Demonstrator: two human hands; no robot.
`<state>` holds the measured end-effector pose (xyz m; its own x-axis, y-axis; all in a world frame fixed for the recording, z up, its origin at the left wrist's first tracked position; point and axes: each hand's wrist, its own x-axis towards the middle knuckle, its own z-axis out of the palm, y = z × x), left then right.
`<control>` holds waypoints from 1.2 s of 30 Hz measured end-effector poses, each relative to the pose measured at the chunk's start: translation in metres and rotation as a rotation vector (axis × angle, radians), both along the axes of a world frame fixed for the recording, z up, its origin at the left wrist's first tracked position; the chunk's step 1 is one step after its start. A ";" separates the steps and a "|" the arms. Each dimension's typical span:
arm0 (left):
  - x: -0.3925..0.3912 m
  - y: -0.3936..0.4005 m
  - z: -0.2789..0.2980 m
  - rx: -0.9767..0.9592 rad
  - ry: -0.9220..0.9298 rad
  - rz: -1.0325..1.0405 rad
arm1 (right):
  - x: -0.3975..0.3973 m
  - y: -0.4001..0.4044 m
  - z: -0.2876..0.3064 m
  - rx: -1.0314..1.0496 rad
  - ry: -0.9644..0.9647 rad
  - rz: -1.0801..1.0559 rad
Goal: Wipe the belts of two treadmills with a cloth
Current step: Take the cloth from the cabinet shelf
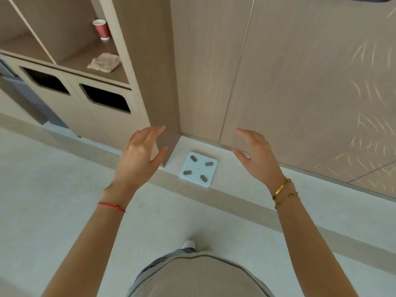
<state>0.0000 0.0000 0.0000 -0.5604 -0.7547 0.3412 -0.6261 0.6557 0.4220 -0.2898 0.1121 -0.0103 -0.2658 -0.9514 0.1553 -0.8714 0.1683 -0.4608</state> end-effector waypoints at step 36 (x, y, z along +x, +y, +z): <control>0.376 -0.206 -0.022 0.063 0.005 0.506 | 0.359 -0.338 -0.036 0.004 -0.121 0.490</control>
